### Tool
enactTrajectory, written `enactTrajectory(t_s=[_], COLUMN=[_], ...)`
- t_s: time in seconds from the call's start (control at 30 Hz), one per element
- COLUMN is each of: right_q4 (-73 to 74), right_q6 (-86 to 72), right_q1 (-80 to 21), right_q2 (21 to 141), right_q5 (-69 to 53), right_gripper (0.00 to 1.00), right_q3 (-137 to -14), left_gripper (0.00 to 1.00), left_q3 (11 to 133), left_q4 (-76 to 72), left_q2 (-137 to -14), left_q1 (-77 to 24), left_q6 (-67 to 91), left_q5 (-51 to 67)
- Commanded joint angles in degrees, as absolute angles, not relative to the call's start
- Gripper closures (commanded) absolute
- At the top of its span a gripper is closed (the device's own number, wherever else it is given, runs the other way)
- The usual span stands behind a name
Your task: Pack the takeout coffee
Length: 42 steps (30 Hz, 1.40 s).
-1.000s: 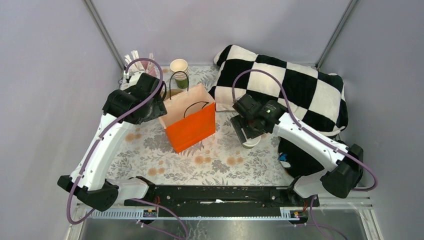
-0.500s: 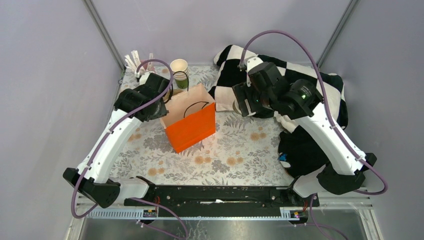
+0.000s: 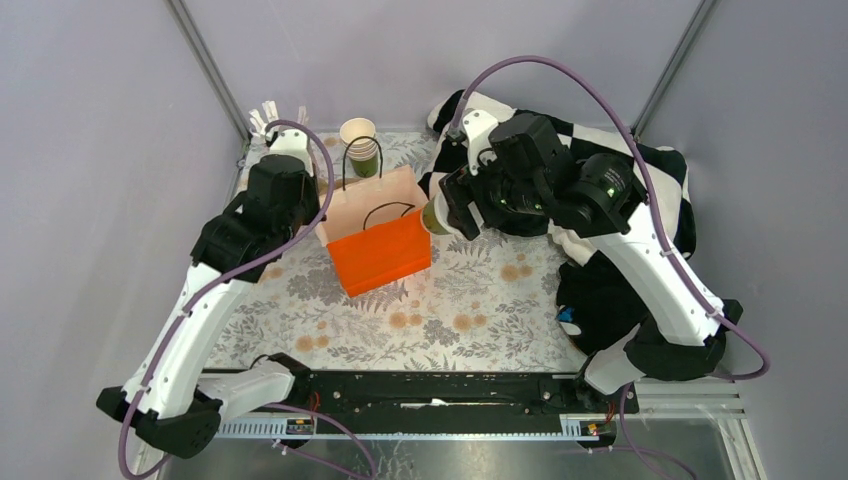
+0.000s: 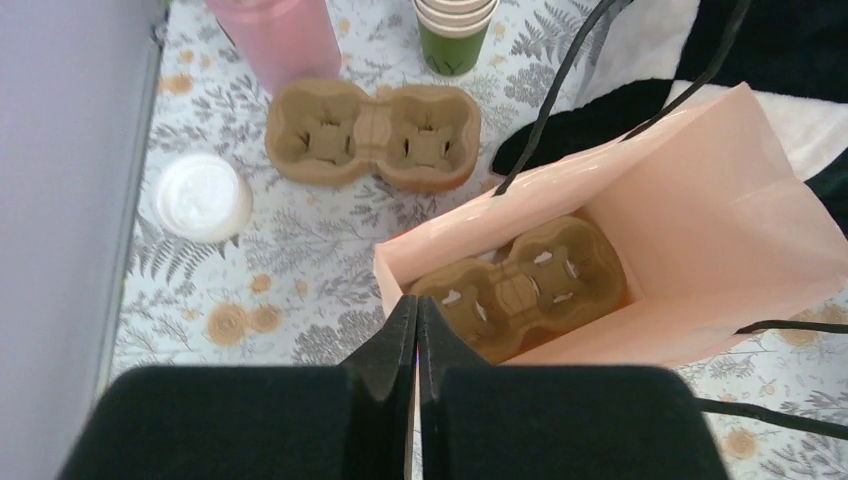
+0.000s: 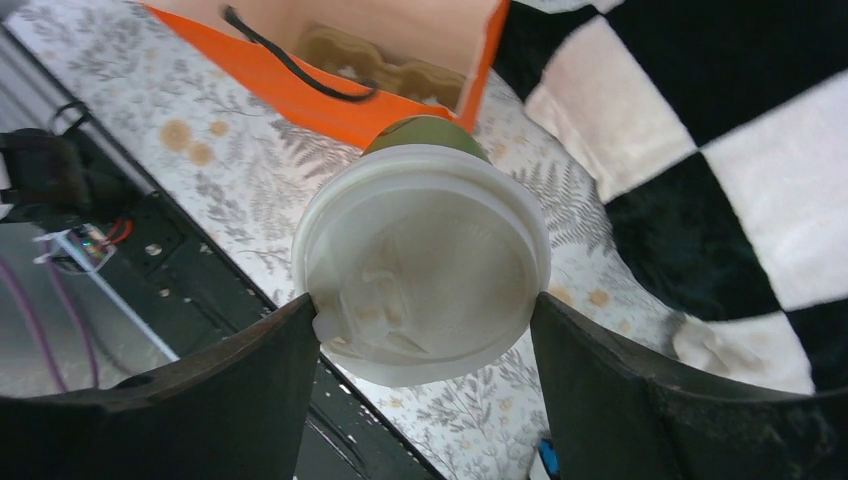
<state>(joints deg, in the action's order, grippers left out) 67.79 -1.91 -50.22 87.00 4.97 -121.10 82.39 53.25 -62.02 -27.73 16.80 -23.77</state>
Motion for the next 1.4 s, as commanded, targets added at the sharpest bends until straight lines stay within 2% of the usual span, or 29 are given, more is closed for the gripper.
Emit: enactTrajectory(t_s=[0.0,0.1,0.13,0.17,0.2,0.23,0.37,0.5,0.6,0.67,0.73,0.87,0.9,1.17,1.37], right_q4=[65.0,65.0,65.5,66.3,66.8,67.1,66.9,66.7,67.2,67.7,67.7,67.6,67.3,64.3,62.3], right_q6=[-1.4,-1.9,-2.0,-2.0,-2.1,-2.2,-2.9,-2.9,-2.2,-1.8,-1.2,-0.3,-0.2,2.4,2.4], right_q1=[-52.4,-52.6,-52.6,-52.6,-52.6,-52.6,-52.6,-52.6,-52.6,-52.6,-52.6,-52.6,-52.6,-53.0,-56.6], right_q2=[88.3,88.7,88.7,88.9,88.9,88.8,86.7,84.7,84.0,84.0,84.2,85.5,85.7,86.9,90.2], right_q5=[0.3,1.3,3.1,5.3,7.3,9.2,15.2,17.9,18.6,18.9,18.8,16.7,15.8,8.7,5.8], right_gripper=[0.21,0.20,0.21,0.21,0.21,0.21,0.21,0.21,0.21,0.21,0.21,0.22,0.22,0.23,0.24], right_q3=[-125.1,-125.7,-125.9,-126.6,-126.8,-126.8,-124.7,-123.3,-123.6,-124.4,-125.1,-128.0,-128.1,-128.4,-130.7], left_gripper=[1.00,1.00,0.91,0.63,0.49,0.45,0.42,0.38,0.40,0.48,0.60,0.97,1.00,1.00,1.00], left_q3=[81.5,85.2,88.2,90.9,92.6,93.8,94.2,90.7,90.1,89.1,87.4,86.4,86.3,78.9,76.6], left_q4=[43.7,48.0,52.1,56.5,60.4,63.7,73.4,72.4,72.5,72.4,70.4,65.2,63.9,47.7,44.4], left_q2=[-59.3,-61.2,-63.3,-64.6,-65.6,-66.5,-69.4,-71.0,-73.7,-75.1,-75.6,-75.0,-74.3,-61.8,-58.5], left_q1=[-27.4,-27.4,-27.4,-27.4,-27.4,-27.4,-27.4,-27.2,-26.8,-26.7,-26.6,-26.6,-26.6,-26.6,-26.6], left_q6=[8.0,9.0,12.0,16.1,19.6,22.4,33.7,37.7,39.3,39.8,38.8,34.5,33.1,17.8,15.9], left_q5=[-25.0,-26.7,-27.8,-28.7,-28.4,-27.2,-26.6,-23.7,-22.6,-24.0,-25.0,-27.6,-28.0,-28.2,-24.8])
